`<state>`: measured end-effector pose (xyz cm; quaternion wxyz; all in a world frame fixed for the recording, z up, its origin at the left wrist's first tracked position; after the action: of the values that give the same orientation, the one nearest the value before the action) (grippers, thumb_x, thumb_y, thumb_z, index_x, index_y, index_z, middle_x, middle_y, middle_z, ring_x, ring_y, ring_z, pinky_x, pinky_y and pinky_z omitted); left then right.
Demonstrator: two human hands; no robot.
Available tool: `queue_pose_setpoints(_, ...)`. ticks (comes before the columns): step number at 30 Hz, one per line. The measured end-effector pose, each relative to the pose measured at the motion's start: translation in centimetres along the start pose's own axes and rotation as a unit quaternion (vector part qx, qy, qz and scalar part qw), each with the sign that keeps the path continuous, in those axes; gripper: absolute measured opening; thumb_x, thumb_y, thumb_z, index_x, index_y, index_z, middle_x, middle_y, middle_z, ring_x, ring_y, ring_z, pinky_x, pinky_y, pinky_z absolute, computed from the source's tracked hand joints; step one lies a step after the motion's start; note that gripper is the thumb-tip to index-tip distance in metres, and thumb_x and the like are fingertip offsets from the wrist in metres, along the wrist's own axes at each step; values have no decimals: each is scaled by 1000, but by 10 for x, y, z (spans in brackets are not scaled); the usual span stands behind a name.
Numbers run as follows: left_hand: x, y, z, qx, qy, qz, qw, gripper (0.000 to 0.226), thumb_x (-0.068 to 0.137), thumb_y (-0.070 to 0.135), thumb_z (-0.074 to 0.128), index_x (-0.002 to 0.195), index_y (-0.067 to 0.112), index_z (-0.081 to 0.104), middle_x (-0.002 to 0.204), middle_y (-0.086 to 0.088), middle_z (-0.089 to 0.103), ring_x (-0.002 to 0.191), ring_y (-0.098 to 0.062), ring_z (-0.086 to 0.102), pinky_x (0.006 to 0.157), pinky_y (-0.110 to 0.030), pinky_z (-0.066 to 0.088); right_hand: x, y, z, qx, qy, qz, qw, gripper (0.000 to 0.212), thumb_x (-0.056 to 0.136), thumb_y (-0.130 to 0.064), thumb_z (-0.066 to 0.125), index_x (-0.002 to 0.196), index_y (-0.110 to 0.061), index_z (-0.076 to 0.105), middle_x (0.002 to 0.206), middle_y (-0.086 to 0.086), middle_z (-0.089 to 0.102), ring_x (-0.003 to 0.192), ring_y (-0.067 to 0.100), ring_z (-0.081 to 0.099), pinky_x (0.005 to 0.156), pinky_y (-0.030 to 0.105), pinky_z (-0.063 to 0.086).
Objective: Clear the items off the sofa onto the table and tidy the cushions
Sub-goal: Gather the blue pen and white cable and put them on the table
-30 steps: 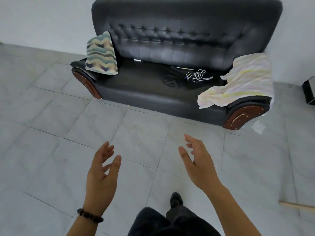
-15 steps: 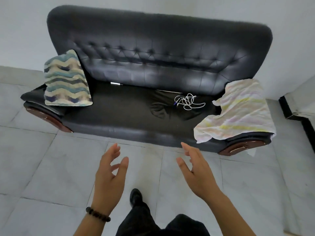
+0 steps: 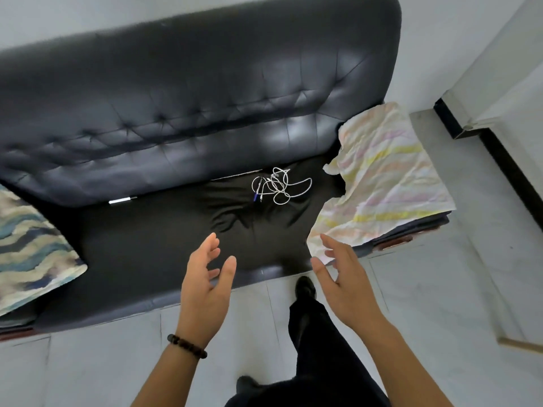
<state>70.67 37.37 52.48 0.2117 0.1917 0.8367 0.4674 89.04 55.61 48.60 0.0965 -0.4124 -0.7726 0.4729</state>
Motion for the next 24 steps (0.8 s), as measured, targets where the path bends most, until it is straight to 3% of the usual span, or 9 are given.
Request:
queue_pose_setpoints(7, 142, 5, 65, 13, 2, -48, 999, 52, 94, 20, 59, 142, 24, 40, 135, 13, 47, 123, 2, 47, 95, -21, 43, 169, 15, -3, -58, -47, 5, 997, 48, 100, -39, 50, 146, -31, 40, 128, -19, 45, 118, 1, 48, 94, 27, 45)
queue_pose_setpoints(11, 214, -45, 106, 25, -24, -94, 995, 52, 95, 24, 58, 143, 24, 39, 137, 13, 45, 122, 3, 47, 99, -23, 44, 249, 46, 35, -97, -70, 6, 993, 49, 99, -38, 52, 145, -28, 40, 123, -20, 41, 101, -3, 47, 83, 22, 43)
queue_pose_setpoints(13, 252, -91, 135, 29, -43, -121, 991, 52, 95, 26, 58, 144, 24, 39, 136, 11, 44, 121, 2, 47, 101, -26, 44, 290, 74, 64, -115, -75, 7, 991, 49, 98, -36, 54, 144, -27, 41, 124, -16, 43, 97, 2, 49, 80, 23, 45)
queue_pose_setpoints(18, 350, -237, 218, 99, -98, -145, 980, 55, 94, 27, 59, 145, 17, 39, 140, -1, 42, 128, -14, 47, 105, -38, 43, 388, 173, 163, -163, -100, 14, 982, 57, 96, -35, 59, 148, -26, 39, 148, 5, 36, 116, 26, 55, 98, 42, 49)
queue_pose_setpoints(21, 403, -309, 258, 163, -118, -136, 970, 59, 93, 28, 59, 146, 14, 37, 144, -6, 39, 131, -20, 44, 109, -37, 39, 442, 222, 214, -219, -100, 1, 971, 66, 93, -35, 63, 151, -24, 35, 155, 17, 28, 135, 39, 39, 109, 51, 39)
queue_pose_setpoints(24, 451, -352, 290, 223, -115, -104, 963, 61, 93, 31, 59, 146, 13, 35, 146, -9, 36, 134, -23, 40, 106, -32, 34, 493, 248, 245, -246, -72, -20, 966, 75, 94, -39, 62, 157, -27, 23, 161, 21, 13, 144, 42, 23, 113, 52, 29)
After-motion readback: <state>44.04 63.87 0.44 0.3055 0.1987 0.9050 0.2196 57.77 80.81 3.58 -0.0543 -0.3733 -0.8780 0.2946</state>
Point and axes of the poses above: each hand's wrist, its own x-axis towards the middle knuckle, its own z-axis out of the palm, y = z × x, the point moved 7 cm from there along x, towards the middle knuckle
